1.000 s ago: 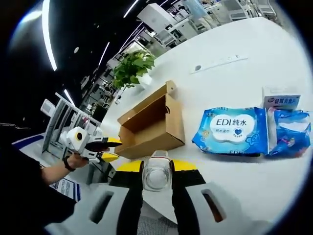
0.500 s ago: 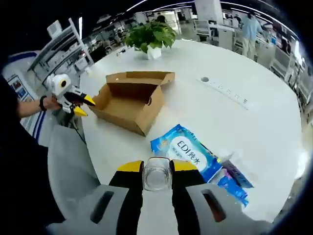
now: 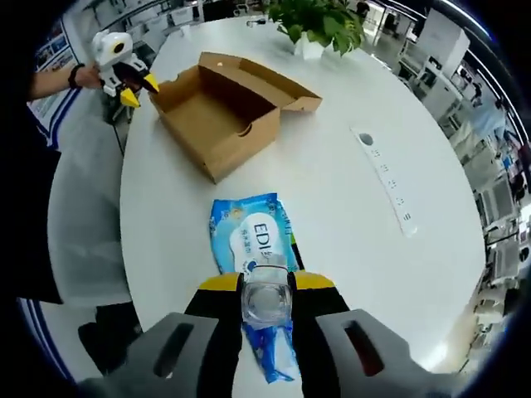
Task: Operate the shoe box by opening the lid, removing the specified soft item, and placing it in the target area until the item is outside and the box remains undamaged.
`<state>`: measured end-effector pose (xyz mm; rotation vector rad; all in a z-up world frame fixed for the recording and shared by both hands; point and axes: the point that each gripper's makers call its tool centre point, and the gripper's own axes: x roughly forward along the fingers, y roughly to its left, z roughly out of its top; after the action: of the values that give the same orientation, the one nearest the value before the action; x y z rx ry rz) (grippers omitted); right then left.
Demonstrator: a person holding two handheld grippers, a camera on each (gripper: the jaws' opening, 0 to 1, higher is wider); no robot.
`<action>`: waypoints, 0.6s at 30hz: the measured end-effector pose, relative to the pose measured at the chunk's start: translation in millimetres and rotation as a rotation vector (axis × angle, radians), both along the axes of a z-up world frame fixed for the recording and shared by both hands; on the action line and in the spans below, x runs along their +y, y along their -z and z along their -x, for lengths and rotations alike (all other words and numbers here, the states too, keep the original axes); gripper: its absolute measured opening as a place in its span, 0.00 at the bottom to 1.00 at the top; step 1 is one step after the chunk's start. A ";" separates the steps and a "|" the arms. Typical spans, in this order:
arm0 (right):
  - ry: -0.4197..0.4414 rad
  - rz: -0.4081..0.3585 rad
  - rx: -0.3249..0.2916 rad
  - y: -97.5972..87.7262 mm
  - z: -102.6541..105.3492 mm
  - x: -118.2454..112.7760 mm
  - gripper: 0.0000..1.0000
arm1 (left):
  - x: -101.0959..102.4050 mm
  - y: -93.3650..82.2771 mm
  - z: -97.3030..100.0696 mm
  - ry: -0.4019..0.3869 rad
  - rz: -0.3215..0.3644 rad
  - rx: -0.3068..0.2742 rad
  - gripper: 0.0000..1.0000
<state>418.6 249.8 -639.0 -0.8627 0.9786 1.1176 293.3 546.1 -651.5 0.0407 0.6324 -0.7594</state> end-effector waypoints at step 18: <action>-0.113 0.126 -0.066 17.5 -46.9 -21.8 0.19 | 13.7 6.7 -2.1 -0.034 -0.004 0.025 0.25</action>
<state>465.5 228.0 -656.6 -1.0618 0.9633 1.1250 295.4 559.8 -658.2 0.0245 0.6567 -0.7271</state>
